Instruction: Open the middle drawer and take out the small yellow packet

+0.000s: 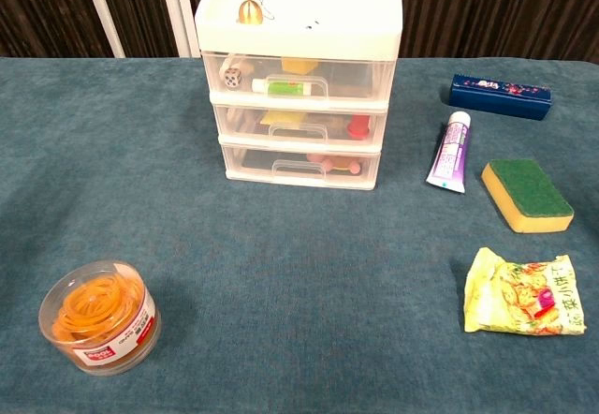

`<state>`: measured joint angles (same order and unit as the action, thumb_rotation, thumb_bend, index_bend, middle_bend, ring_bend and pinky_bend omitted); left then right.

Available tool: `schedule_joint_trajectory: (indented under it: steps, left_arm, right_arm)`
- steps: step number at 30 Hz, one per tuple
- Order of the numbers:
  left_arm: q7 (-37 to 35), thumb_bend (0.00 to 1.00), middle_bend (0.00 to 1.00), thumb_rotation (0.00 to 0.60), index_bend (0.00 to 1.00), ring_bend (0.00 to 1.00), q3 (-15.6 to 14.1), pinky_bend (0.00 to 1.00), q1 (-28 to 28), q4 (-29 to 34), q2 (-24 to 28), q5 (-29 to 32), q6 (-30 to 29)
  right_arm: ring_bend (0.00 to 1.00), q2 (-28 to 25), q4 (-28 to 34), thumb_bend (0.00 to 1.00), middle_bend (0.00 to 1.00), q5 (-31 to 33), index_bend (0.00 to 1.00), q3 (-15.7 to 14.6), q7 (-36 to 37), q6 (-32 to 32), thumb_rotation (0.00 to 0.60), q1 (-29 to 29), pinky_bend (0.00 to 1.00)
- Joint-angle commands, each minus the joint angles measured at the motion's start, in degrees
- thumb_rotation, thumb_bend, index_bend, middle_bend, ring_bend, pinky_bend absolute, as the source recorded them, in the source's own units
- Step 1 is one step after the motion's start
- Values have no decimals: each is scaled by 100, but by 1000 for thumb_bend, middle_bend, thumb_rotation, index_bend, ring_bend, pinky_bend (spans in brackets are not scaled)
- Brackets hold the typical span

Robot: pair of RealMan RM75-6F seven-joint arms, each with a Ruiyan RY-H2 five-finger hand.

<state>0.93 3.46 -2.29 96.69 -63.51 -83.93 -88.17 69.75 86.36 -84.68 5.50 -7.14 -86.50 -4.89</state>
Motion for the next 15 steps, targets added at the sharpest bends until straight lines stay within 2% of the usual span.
schedule_joint_trajectory:
  steps: [1,15]
  left_arm:
    - [-2,458,26,600,44,0,1,0,0,-1,0,-2,0]
    - [-10,458,25,600,44,0,7,0,13,-8,-4,-14,-26]
  right_arm:
    - [198,-5,8,134,125,0,93,-4,-4,8,600,-1,230]
    - [209,-98,122,135,126,-25,93,-35,121,36,600,8,230]
